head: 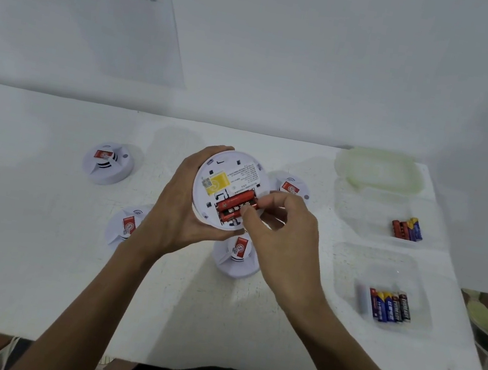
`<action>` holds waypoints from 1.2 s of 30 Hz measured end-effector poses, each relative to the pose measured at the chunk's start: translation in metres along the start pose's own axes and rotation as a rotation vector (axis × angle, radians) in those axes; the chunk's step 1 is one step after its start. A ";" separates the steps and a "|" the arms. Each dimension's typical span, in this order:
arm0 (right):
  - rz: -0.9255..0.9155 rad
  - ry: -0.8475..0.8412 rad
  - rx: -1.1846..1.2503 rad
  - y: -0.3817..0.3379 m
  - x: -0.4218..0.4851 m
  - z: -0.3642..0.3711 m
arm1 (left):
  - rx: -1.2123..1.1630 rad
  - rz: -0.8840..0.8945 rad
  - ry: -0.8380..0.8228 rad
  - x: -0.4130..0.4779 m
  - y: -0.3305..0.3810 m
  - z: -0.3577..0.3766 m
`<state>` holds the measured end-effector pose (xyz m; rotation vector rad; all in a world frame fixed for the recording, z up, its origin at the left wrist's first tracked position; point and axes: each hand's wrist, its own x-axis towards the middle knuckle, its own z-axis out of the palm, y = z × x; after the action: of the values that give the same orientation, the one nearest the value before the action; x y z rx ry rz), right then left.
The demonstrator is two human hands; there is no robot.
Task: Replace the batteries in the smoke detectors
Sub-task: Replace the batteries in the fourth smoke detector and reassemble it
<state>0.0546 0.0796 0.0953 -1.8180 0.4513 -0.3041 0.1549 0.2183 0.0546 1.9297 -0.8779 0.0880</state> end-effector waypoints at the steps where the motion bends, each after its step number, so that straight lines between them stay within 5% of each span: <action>1: -0.006 -0.006 0.022 -0.001 -0.001 0.000 | -0.001 -0.003 -0.002 0.001 -0.001 -0.001; 8: -0.217 0.091 -0.113 0.000 -0.011 0.000 | -0.048 -0.045 0.017 -0.003 -0.005 -0.003; 23: -0.141 0.080 0.212 0.019 -0.007 -0.067 | -0.086 -0.080 -0.054 -0.005 0.020 0.024; 32: 0.012 0.153 0.063 0.072 0.000 -0.174 | -0.132 -0.092 -0.098 0.009 0.050 0.075; 36: 0.048 0.092 -0.186 0.108 0.003 -0.228 | -0.144 -0.103 -0.111 0.015 0.066 0.109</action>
<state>-0.0561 -0.1440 0.0571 -1.9762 0.6032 -0.3229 0.0937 0.1055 0.0535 1.8544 -0.8330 -0.1418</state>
